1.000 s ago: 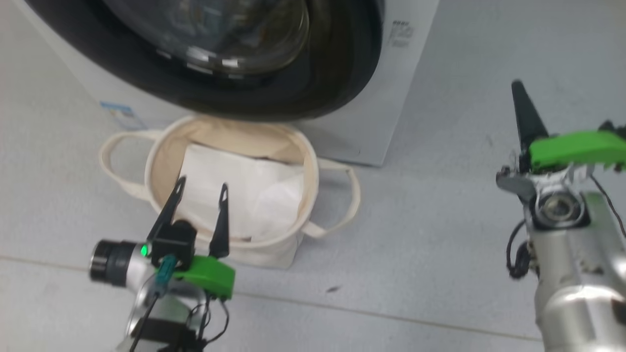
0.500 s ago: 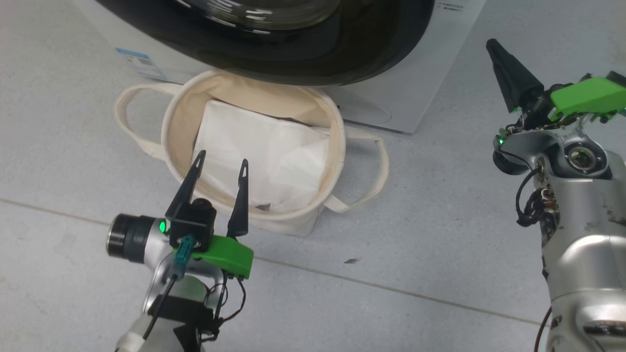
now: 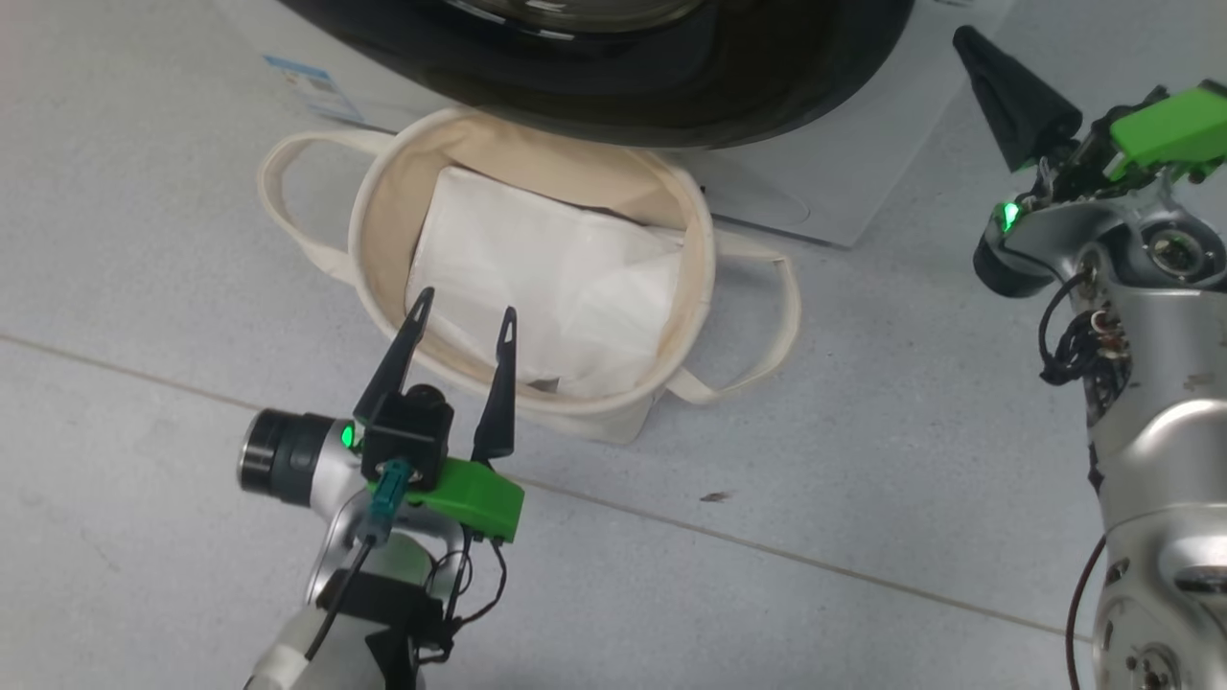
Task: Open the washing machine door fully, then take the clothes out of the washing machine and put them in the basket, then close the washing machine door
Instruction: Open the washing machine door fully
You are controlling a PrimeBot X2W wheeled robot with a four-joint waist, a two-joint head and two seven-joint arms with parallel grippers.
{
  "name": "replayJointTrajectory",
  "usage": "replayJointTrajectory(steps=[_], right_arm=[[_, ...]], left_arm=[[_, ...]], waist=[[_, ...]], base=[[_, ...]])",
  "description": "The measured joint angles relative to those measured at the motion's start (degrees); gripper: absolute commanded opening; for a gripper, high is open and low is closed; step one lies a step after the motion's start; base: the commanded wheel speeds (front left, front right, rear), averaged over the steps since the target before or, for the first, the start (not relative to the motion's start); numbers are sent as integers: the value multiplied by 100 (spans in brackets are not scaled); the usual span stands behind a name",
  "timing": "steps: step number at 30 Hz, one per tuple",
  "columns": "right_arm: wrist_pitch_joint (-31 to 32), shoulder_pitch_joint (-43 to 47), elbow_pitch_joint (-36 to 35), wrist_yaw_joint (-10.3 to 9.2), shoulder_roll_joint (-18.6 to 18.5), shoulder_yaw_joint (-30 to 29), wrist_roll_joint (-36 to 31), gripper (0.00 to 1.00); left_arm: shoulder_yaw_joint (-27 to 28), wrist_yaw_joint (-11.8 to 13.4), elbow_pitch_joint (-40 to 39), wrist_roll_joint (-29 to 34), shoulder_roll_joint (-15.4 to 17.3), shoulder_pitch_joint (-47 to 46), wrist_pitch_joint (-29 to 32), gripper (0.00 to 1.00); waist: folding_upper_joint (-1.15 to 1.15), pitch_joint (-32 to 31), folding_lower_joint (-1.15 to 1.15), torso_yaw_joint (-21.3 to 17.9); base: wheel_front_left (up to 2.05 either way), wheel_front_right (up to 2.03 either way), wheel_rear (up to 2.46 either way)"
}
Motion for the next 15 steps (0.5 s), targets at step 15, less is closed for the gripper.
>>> replayJointTrajectory(steps=[15], right_arm=[[114,-706,450,0,-19,43,1,0]], left_arm=[[-49,114,5,-335,-154,-333,-132,100]], waist=[[0,487,0,295]], base=[[0,0,0]])
